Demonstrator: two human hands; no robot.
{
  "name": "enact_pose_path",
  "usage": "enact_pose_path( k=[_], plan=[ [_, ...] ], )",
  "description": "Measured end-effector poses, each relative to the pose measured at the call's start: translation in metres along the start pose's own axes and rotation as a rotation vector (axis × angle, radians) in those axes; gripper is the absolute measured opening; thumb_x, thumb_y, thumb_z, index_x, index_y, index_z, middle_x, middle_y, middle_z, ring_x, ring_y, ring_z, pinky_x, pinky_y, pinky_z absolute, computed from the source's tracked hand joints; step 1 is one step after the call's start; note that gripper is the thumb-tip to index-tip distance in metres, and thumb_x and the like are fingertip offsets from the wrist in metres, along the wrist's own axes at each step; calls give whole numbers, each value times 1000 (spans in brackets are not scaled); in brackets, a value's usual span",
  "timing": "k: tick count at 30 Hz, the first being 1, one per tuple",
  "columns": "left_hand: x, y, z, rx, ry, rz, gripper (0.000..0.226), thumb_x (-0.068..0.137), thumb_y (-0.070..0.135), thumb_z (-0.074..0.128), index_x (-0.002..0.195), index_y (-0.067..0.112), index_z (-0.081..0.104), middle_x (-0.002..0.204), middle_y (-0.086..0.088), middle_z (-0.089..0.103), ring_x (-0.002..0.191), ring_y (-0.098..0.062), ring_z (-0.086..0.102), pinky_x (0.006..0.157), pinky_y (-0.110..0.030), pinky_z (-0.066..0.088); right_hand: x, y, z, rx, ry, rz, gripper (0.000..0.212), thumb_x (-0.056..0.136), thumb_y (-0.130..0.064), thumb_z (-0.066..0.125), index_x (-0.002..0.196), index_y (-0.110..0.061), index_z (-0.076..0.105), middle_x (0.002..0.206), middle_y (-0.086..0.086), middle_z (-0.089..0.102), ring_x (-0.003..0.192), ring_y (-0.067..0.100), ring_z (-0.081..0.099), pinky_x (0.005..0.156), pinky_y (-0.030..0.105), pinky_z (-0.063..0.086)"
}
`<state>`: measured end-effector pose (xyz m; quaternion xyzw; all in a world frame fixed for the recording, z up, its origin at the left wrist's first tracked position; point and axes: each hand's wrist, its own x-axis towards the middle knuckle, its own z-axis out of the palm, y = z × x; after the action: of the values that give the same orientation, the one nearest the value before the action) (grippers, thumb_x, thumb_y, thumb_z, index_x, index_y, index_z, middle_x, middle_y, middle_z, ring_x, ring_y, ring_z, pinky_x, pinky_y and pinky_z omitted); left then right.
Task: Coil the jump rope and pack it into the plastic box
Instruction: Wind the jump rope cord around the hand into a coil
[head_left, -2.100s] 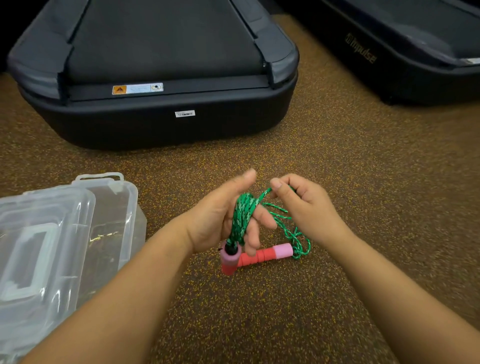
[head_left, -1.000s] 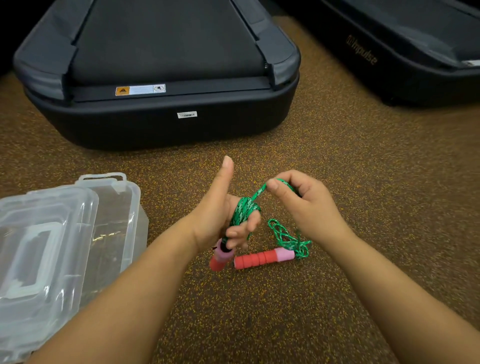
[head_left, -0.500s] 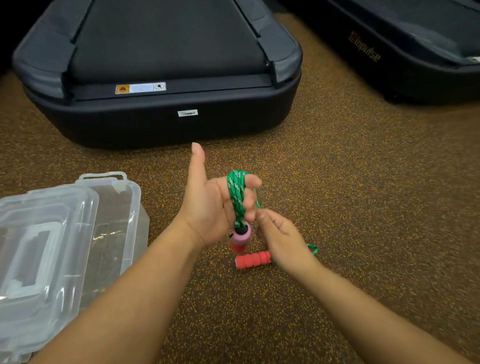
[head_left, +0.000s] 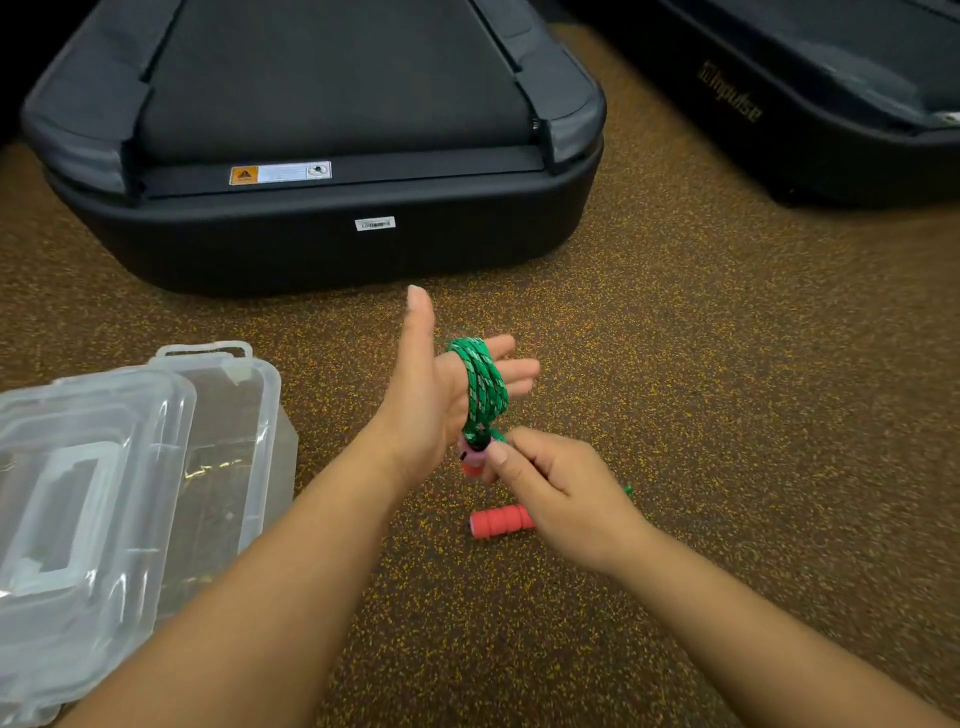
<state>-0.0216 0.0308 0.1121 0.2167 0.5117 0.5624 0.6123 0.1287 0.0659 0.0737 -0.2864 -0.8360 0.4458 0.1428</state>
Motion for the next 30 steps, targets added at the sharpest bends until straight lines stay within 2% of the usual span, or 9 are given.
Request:
enact_pose_path(
  k=[5,8,11,13,15,18,21,25,30],
  plan=[
    [-6,2,5,233,-32,-51,104,79,72,-12,131,9,52,111,-21,69,106,-25,66,78,-27,46,7,-11,-22,101,19,-86,28,91,-29,49,67,-30,63,66,-26,64,78,-9,61,68,15,43],
    [-11,4,5,381,-74,-51,104,78,71,-13,125,11,58,107,-26,68,108,-29,64,79,-23,44,10,-7,-31,98,15,-78,22,86,-35,53,70,-26,65,67,-12,68,87,8,68,73,34,51],
    [-14,4,3,501,-151,-34,109,71,79,-9,113,13,66,100,-29,68,100,-35,65,91,-30,45,12,-4,-39,151,-29,-75,17,87,-27,59,73,-22,66,79,-3,76,117,4,60,100,28,45],
    [-16,6,3,533,-175,-25,109,75,73,-13,104,6,68,84,-29,65,83,-31,67,88,-29,47,12,-1,-44,164,-37,-102,15,88,-28,62,76,-19,66,79,4,76,112,16,65,105,35,44],
    [-17,8,4,570,-198,-15,106,79,68,-16,82,-1,65,67,-19,60,61,-19,62,76,-29,46,12,1,-48,143,19,-93,23,83,-45,65,80,-22,66,75,19,71,95,31,70,90,50,52],
    [-16,8,1,614,-245,-56,105,76,73,-15,66,0,60,50,-6,52,49,-19,53,70,-32,42,15,1,-52,150,113,-96,26,76,-50,66,80,-24,66,71,13,68,67,28,62,64,46,49],
    [-13,5,-2,553,-297,-111,101,78,79,0,77,3,66,47,-4,43,45,-21,47,56,-25,43,21,2,-54,190,169,-70,18,78,-47,64,76,-29,65,63,-4,59,59,15,49,57,37,42],
    [-14,6,4,486,-272,-33,44,91,49,46,65,15,57,40,3,38,40,-18,41,67,-33,49,27,1,-52,257,199,-57,15,87,-33,63,73,-27,63,60,-12,53,57,1,44,56,21,37],
    [-13,6,1,338,-250,-2,35,92,39,51,62,21,50,41,6,35,39,-15,39,68,-28,52,27,4,-45,290,209,-42,18,92,-30,55,78,-28,65,59,-13,52,56,0,44,56,15,38]
  ],
)
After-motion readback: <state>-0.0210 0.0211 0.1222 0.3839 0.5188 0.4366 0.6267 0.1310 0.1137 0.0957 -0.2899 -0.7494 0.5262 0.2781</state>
